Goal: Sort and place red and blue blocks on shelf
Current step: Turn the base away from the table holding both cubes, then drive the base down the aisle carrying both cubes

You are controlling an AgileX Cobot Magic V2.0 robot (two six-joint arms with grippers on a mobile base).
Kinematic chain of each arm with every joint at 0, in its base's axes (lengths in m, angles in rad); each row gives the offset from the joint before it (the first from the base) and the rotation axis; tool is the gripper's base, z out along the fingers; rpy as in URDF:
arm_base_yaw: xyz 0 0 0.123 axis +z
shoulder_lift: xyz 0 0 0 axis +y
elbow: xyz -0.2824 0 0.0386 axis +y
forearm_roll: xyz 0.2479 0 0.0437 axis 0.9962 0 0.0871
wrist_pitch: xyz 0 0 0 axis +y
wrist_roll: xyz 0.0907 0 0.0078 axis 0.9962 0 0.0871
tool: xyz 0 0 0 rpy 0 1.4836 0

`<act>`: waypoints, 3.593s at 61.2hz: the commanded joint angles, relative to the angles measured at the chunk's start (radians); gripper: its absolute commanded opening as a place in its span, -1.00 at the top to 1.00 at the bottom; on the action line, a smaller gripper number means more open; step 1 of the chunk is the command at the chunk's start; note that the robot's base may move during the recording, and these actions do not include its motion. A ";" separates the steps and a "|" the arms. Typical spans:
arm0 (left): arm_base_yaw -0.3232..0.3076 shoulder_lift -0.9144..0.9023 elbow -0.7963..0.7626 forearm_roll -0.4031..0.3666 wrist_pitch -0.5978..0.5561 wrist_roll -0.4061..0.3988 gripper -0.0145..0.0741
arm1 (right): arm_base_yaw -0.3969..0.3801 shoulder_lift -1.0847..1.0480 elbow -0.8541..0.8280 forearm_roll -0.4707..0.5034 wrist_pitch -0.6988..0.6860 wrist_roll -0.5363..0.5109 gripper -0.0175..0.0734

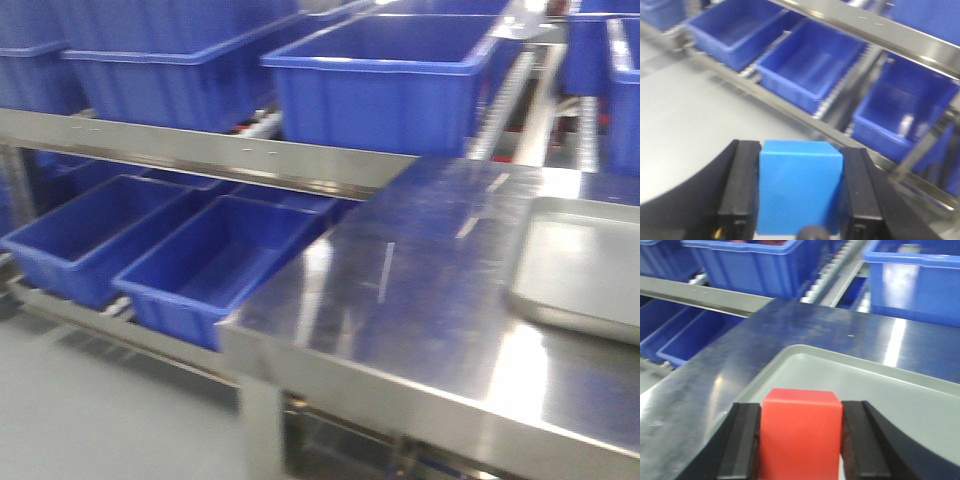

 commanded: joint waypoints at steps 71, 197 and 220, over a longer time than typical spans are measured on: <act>0.001 0.001 -0.029 0.014 -0.067 -0.005 0.40 | -0.005 0.005 -0.032 -0.007 -0.081 -0.003 0.51; 0.001 0.001 -0.029 0.014 -0.067 -0.005 0.40 | -0.005 0.005 -0.032 -0.007 -0.081 -0.003 0.51; 0.001 0.001 -0.029 0.014 -0.067 -0.005 0.40 | -0.005 0.005 -0.032 -0.007 -0.081 -0.003 0.51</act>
